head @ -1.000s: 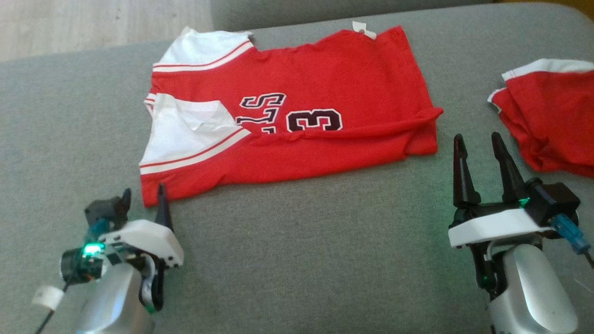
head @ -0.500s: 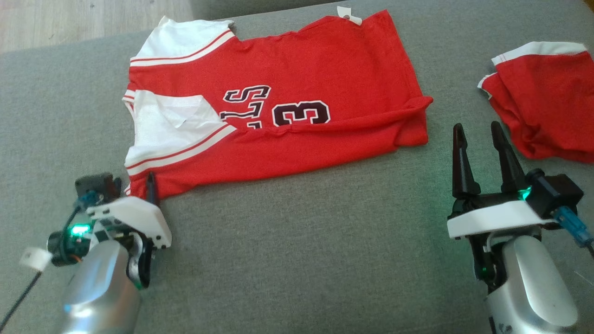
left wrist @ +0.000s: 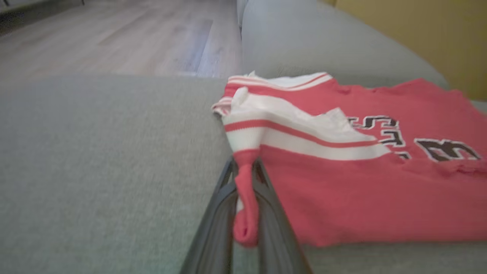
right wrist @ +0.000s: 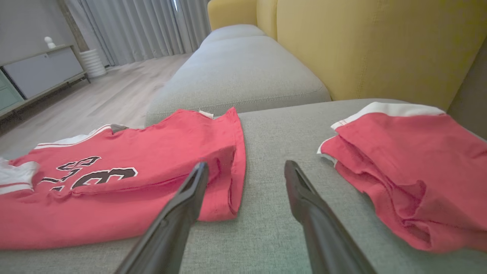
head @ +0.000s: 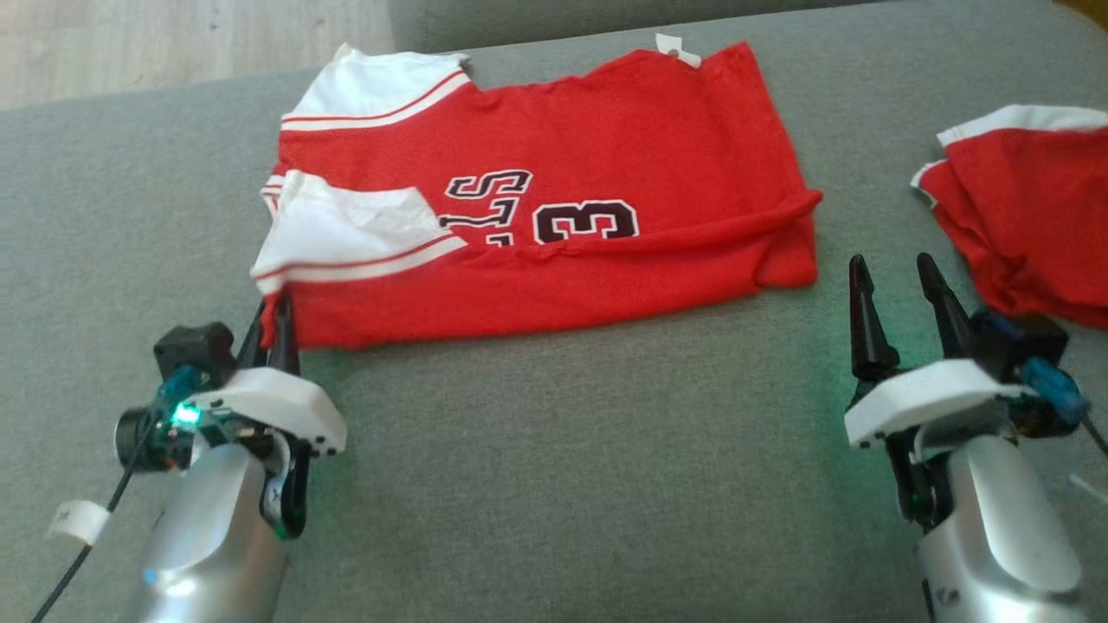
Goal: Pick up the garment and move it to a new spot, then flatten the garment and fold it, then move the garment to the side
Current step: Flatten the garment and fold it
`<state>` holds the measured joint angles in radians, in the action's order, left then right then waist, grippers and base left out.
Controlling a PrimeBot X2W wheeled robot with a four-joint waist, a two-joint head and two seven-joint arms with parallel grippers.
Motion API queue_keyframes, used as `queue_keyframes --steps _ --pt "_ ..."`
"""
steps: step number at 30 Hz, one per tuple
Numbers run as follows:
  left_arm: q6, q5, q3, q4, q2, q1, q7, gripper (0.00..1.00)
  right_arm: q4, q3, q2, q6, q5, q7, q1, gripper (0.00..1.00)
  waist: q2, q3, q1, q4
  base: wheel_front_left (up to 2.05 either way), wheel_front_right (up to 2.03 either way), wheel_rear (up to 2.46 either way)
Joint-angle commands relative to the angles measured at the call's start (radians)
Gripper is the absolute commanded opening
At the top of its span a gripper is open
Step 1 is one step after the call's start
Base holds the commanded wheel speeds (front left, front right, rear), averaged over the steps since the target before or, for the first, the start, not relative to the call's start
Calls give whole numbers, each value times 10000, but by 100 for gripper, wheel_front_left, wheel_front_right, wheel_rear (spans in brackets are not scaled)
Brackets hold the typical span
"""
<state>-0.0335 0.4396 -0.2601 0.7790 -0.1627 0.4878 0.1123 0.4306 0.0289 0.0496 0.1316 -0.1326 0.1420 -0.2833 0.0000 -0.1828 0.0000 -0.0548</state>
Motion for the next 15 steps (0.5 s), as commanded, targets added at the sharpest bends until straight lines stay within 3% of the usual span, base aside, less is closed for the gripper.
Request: queue_keyframes --steps 1,7,15 --pt "90 -91 205 -554 -211 345 411 0 3 -158 7 -9 -37 -318 -685 100 0 16 0 138 0 0 0" --pt "206 -197 39 -1200 -136 431 858 0 1216 -93 7 -9 -391 -1098 -1469 100 0 -103 0 366 0 0 0" --pt "324 -420 -377 -1843 16 489 1043 0 3776 119 7 -9 -378 -2019 -2891 100 0 -293 0 703 0 0 0"
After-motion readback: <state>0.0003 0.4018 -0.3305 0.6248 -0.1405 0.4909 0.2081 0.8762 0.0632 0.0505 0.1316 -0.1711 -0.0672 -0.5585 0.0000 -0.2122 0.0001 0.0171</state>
